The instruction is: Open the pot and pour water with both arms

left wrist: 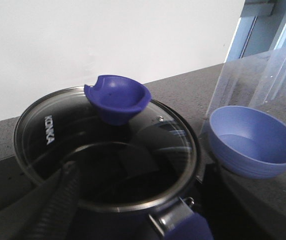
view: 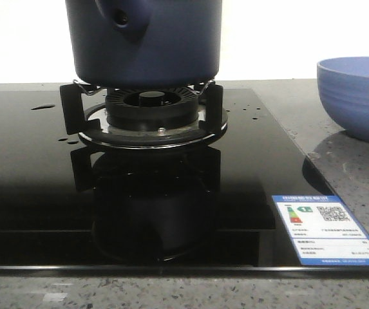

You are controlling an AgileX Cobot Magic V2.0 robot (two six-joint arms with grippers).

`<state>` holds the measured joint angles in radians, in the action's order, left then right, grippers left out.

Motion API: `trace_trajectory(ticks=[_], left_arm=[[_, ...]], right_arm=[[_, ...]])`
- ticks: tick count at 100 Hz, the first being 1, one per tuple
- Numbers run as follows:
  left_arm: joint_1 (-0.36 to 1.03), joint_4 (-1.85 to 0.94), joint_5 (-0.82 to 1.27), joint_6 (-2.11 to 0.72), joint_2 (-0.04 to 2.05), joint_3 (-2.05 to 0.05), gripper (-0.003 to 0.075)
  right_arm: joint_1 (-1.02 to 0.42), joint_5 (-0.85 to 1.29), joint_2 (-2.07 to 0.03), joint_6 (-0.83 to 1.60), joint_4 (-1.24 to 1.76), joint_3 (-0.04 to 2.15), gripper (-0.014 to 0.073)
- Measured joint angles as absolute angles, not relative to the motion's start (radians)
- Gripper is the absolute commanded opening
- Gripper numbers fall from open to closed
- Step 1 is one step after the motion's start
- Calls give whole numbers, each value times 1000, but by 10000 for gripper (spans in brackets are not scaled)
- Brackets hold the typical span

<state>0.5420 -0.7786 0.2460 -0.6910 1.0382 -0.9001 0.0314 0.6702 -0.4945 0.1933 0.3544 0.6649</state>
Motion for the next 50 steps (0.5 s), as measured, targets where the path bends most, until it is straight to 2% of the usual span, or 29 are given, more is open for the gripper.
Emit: trace_trajectory(ticks=[50], left_arm=[[548,-779,233,-703,1336,-1132,524]], right_arm=[[31,672,-494,195,354,665,517]])
